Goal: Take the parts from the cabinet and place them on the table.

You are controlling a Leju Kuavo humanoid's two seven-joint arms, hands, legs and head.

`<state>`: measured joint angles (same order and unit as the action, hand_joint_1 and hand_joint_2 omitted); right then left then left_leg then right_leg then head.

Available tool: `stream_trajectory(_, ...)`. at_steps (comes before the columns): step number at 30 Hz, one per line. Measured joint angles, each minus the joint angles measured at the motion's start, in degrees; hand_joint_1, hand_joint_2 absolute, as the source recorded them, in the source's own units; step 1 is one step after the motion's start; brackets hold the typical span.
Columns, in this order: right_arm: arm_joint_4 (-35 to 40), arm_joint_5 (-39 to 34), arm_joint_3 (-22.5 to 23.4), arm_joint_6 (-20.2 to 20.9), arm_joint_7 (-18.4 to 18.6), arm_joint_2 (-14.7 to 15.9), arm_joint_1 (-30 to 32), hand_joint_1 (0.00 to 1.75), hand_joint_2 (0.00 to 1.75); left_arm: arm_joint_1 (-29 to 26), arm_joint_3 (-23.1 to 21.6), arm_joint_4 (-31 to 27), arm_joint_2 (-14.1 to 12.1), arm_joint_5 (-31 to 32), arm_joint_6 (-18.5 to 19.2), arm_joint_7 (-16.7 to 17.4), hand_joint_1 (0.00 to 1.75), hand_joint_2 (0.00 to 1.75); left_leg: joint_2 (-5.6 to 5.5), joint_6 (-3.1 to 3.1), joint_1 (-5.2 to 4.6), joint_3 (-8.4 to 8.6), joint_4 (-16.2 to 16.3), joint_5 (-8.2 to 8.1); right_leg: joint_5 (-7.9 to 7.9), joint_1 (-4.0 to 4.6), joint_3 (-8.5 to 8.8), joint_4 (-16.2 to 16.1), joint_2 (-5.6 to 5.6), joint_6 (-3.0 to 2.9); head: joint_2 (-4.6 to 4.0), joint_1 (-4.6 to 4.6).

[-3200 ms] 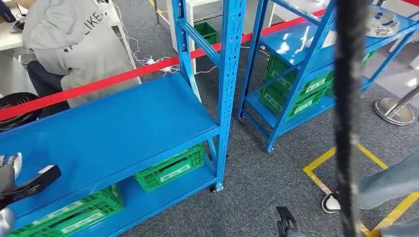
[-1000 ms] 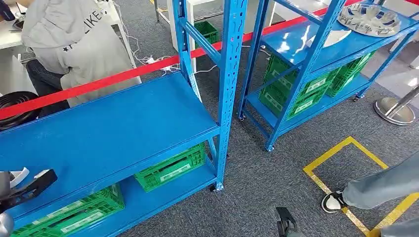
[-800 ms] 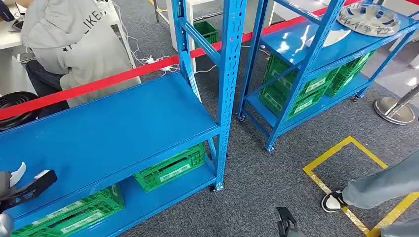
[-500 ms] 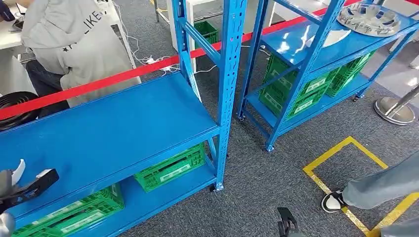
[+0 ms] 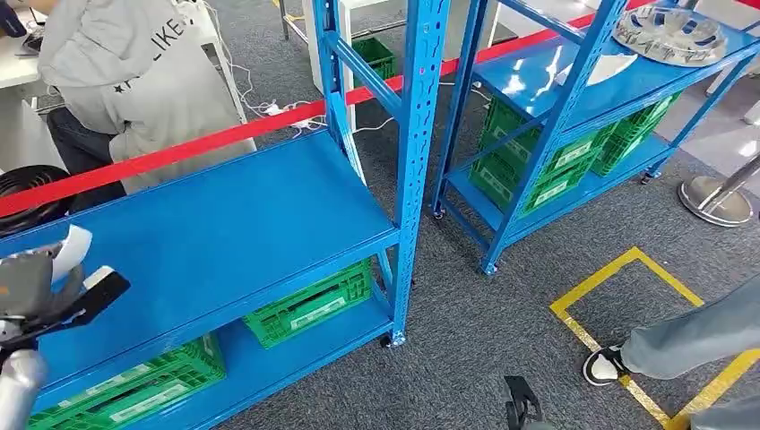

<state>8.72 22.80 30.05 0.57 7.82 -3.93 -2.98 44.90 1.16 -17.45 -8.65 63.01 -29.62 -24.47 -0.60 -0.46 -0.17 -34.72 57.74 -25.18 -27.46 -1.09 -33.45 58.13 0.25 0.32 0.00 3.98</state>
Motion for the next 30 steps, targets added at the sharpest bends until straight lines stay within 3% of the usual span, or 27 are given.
stream_trajectory(3, 0.0, -0.2, 0.7, 0.0, -0.7, 0.0, 0.0, 0.00, 0.00, 2.2, 0.2, -3.4, 2.4, -7.7, 0.3, -7.1, 1.75, 1.75, 0.00, 0.00, -0.03, -0.01, 0.0, 0.00, 0.03, -0.03, 0.01, 0.0, 0.00, 0.04, 0.00, 0.00)
stream_trajectory(6, 0.0, -0.3, 1.1, -0.2, -0.9, -0.1, 0.1, 0.00, 0.00, 2.8, -1.3, -9.7, 4.3, -19.8, 1.7, -10.5, 1.75, 1.75, 0.06, 0.01, -0.03, 0.00, 0.0, -0.02, 0.03, -0.04, -0.02, 0.0, 0.06, 0.05, 0.00, 0.00)
stream_trajectory(11, 0.0, -0.6, 2.4, -0.6, -0.9, -0.2, 0.1, 0.00, 0.00, 1.7, -7.9, -22.2, 5.2, -35.3, 2.2, -9.3, 1.75, 1.75, 0.04, 0.01, -0.03, -0.02, 0.0, -0.02, 0.01, -0.02, -0.01, 0.0, 0.00, 0.05, 0.00, -0.02)
stream_trajectory(15, 0.0, -0.7, 3.4, -0.7, -0.8, -0.2, 0.1, 0.00, 0.00, -0.3, -12.8, -30.8, 5.3, -40.9, 3.0, -7.1, 1.75, 1.75, 0.04, 0.01, -0.03, -0.02, 0.0, -0.03, 0.00, -0.02, -0.01, 0.0, 0.01, 0.05, 0.00, 0.00)
stream_trajectory(21, 0.0, -0.2, 4.0, -0.5, -0.9, -0.2, 0.1, 0.00, 0.00, -3.3, -16.1, -39.3, 5.3, -46.3, 6.8, -6.1, 1.75, 1.75, 0.05, 0.01, -0.03, -0.02, 0.0, -0.03, 0.00, -0.03, 0.00, 0.0, 0.02, 0.05, 0.00, 0.00)
stream_trajectory(30, 0.0, -0.2, 5.0, -0.5, -1.5, -0.3, 0.1, 0.00, 0.00, -7.5, -16.7, -48.3, 5.4, -51.4, 10.5, -6.4, 1.75, 1.75, 0.05, 0.17, -0.29, -0.02, 0.0, -0.13, -0.01, -0.27, 0.01, 0.0, 0.02, 0.16, 0.00, -0.02)
